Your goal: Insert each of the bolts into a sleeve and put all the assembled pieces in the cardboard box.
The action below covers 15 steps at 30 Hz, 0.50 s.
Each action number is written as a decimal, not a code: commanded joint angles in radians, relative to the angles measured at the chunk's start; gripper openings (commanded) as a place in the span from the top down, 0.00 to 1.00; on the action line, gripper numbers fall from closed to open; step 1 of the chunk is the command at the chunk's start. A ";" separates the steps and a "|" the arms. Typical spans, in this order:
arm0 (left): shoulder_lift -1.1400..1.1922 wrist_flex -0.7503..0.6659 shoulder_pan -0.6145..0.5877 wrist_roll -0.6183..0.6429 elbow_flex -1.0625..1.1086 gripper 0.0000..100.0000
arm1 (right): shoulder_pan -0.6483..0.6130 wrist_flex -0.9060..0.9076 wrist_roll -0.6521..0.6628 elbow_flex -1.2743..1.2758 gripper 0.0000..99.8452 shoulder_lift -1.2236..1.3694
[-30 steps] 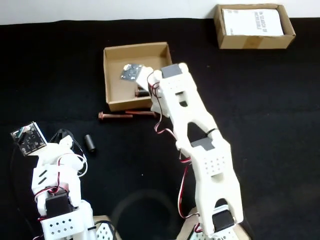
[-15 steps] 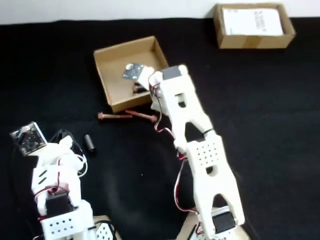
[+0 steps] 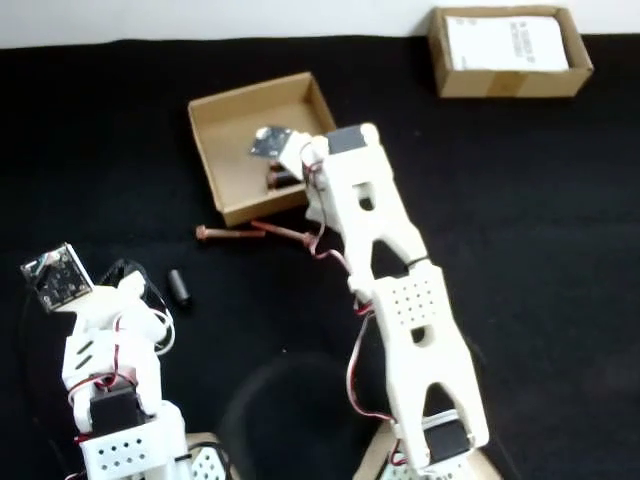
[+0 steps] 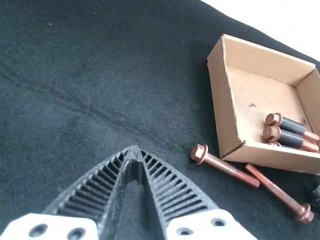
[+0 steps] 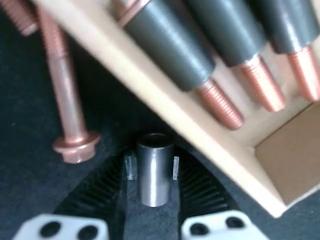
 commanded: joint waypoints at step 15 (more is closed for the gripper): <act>-0.007 0.005 0.015 -0.006 0.015 0.98 | 0.025 0.183 -0.423 -0.522 0.99 -0.271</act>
